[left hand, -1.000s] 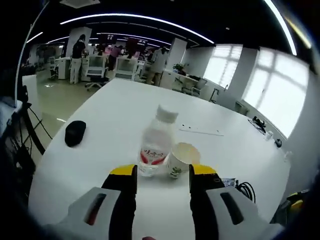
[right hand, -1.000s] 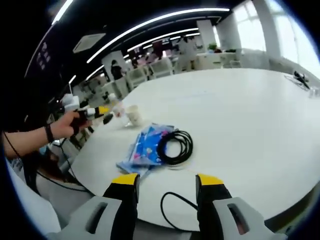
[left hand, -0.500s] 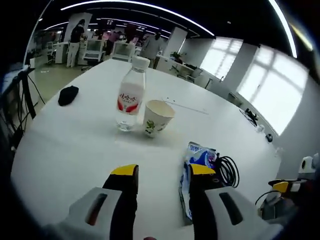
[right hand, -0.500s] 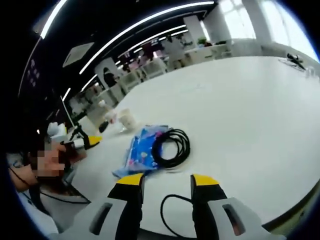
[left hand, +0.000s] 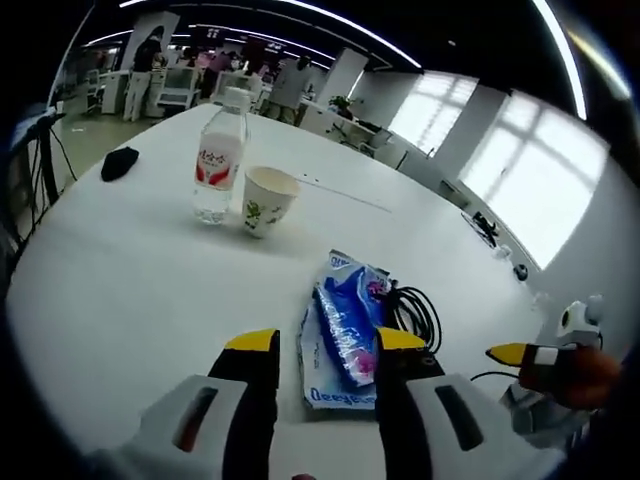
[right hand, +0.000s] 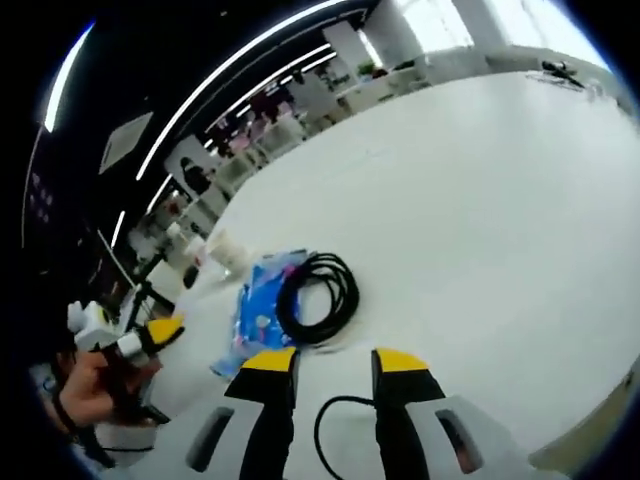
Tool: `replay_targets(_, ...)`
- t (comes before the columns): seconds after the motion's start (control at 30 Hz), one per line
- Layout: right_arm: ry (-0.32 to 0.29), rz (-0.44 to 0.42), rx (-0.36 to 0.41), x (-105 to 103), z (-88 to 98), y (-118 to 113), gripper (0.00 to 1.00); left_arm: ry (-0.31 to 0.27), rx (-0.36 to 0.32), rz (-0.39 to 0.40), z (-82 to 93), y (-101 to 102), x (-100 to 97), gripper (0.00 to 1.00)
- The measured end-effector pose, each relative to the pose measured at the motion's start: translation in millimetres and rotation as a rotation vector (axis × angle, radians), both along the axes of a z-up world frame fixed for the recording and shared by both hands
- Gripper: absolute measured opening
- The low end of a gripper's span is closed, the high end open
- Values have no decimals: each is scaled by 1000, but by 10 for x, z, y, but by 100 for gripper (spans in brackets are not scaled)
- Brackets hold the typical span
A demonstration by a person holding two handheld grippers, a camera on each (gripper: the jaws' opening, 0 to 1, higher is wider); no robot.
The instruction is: Arrange the tabletop items into an orderly group along one side of the table until the central work area is clear of visible clutter.
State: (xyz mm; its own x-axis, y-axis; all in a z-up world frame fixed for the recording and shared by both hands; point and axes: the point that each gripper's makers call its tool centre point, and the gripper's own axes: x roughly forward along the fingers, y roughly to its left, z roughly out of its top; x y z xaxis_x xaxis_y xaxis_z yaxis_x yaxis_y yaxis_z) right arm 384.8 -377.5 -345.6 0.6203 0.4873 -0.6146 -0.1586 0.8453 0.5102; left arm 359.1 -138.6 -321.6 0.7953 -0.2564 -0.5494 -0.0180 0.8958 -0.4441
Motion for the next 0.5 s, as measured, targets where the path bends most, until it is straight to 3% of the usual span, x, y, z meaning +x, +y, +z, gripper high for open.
replay_targets(0.13, 9, 7, 3, 59, -31, 12, 28, 1, 2, -33, 53, -208, -12, 33)
replay_targets(0.5, 38, 13, 24, 172, -171, 44, 26, 27, 32, -123, -78, -518, 69, 32)
